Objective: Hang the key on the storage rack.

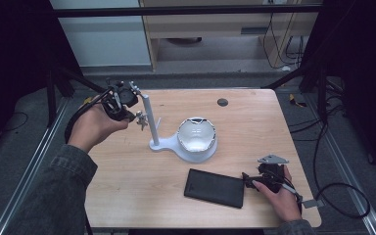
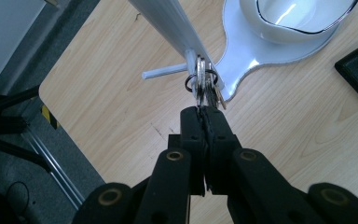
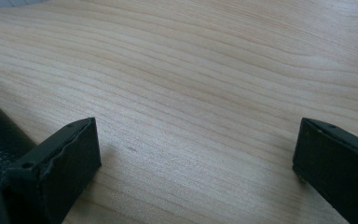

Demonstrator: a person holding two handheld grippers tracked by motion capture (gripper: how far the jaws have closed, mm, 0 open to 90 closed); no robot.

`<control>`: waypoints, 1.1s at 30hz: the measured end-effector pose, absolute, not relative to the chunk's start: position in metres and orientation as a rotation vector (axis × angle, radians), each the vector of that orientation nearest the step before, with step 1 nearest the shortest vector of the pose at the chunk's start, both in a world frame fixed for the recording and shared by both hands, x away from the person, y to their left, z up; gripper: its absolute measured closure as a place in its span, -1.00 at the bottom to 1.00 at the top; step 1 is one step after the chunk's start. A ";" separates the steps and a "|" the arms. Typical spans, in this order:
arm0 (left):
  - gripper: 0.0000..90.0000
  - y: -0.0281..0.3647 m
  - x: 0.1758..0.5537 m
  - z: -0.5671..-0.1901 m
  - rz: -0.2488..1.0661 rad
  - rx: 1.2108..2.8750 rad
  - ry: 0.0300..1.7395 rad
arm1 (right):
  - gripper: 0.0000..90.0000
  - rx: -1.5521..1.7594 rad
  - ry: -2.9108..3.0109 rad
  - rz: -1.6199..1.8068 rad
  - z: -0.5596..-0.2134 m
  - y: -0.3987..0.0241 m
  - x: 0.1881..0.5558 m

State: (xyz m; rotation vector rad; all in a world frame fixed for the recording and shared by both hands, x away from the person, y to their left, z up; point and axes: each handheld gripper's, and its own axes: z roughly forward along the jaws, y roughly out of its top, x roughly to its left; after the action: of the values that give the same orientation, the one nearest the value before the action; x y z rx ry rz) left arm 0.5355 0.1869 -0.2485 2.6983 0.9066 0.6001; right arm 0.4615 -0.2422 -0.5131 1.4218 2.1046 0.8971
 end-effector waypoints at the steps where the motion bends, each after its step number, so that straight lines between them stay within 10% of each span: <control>1: 0.95 0.187 0.535 -0.248 0.598 2.698 0.903 | -0.98 1.420 2.105 0.898 -0.513 -0.242 0.462; 33: 0.99 0.198 0.499 -0.252 0.632 2.484 0.781 | -0.90 1.414 2.115 0.903 -0.512 -0.244 0.462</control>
State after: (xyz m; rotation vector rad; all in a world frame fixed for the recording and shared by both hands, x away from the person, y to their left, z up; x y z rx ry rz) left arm 0.4995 0.1979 -0.2518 2.4843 0.7807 0.6318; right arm 0.4618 -0.2436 -0.5119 1.4139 2.1147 0.9026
